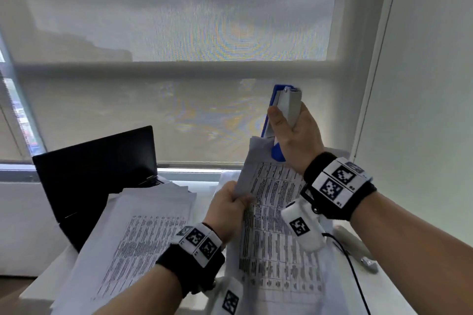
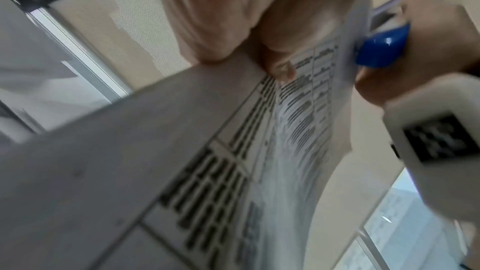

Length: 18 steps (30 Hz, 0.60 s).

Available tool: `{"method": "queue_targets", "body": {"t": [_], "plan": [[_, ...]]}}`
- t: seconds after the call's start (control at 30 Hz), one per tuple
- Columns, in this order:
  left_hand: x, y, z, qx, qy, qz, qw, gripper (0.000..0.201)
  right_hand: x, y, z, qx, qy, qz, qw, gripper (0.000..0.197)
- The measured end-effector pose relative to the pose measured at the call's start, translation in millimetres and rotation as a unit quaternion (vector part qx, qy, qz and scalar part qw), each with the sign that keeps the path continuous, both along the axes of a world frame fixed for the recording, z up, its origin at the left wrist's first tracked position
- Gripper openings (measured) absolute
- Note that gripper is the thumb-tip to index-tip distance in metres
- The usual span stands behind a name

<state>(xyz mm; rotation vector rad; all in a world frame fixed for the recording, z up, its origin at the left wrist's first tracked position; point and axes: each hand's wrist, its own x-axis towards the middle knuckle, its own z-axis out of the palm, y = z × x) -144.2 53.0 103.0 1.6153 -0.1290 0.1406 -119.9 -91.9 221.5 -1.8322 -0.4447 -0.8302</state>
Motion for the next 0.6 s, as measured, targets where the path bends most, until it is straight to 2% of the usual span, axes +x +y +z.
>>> {"method": "queue_targets", "body": {"t": [0.1, 0.3, 0.4, 0.47, 0.57, 0.6], "plan": [[7, 12, -2, 0.020, 0.035, -0.014, 0.999, 0.003, 6, 0, -14, 0.030, 0.032, -0.003, 0.999, 0.023], [2, 17, -16, -0.009, 0.118, -0.030, 0.993, 0.016, 15, 9, -27, 0.055, 0.113, 0.025, 0.992, 0.024], [10, 22, -24, 0.008, 0.125, -0.010, 0.992, 0.024, 14, 8, -31, 0.036, 0.105, 0.017, 0.994, 0.023], [17, 24, -26, 0.012, 0.129, 0.007, 0.992, 0.031, 12, 8, -35, 0.061, 0.111, 0.043, 0.991, 0.022], [27, 30, -35, 0.039, 0.135, 0.020, 0.990, 0.018, 10, 8, -37, 0.059, 0.113, 0.046, 0.991, 0.022], [34, 33, -43, 0.046, 0.143, 0.032, 0.988, 0.030, 10, 7, -36, 0.068, 0.113, 0.046, 0.990, 0.024]]}}
